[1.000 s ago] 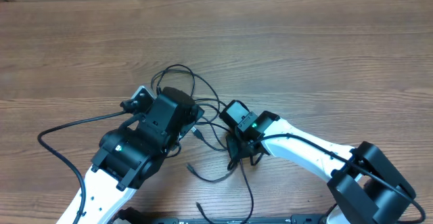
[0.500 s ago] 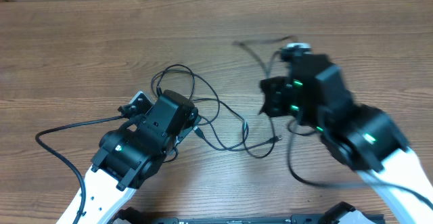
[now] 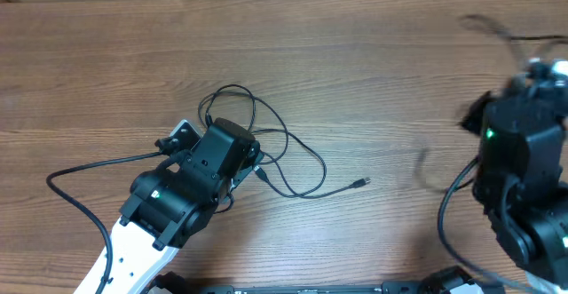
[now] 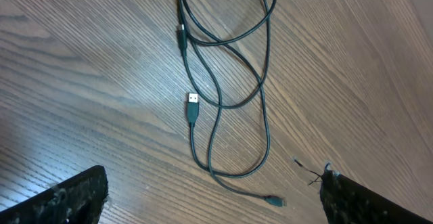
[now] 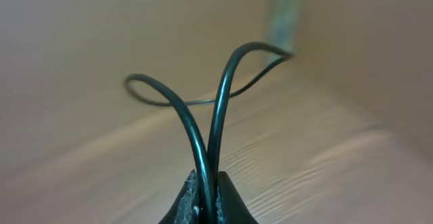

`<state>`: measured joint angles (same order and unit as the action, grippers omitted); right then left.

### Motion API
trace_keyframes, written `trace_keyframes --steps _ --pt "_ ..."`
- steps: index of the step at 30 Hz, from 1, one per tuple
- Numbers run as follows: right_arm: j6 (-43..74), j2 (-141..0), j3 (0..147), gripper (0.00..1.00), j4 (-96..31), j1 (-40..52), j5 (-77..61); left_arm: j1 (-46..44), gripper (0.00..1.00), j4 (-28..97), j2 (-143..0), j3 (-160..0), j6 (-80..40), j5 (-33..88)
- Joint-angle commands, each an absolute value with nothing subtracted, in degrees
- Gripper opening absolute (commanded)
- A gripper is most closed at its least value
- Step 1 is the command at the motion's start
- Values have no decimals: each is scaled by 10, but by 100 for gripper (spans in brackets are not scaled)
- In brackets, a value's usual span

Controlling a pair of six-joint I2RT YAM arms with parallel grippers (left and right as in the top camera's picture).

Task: Untangle cables
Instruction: 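Pull a single black cable out rightward with the right gripper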

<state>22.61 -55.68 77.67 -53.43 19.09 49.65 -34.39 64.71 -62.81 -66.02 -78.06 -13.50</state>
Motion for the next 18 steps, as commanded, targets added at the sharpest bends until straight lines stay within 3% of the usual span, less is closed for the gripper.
trace_keyframes --steps 1,10,18 --pt "225 -591 771 4 -490 114 722 -345 100 647 -630 -660 -782 -139" --pt "220 -756 771 4 -321 -171 710 -345 100 647 -630 -660 -782 -139" --pt "202 -904 771 4 -269 -377 394 -345 100 647 -630 -660 -782 -139"
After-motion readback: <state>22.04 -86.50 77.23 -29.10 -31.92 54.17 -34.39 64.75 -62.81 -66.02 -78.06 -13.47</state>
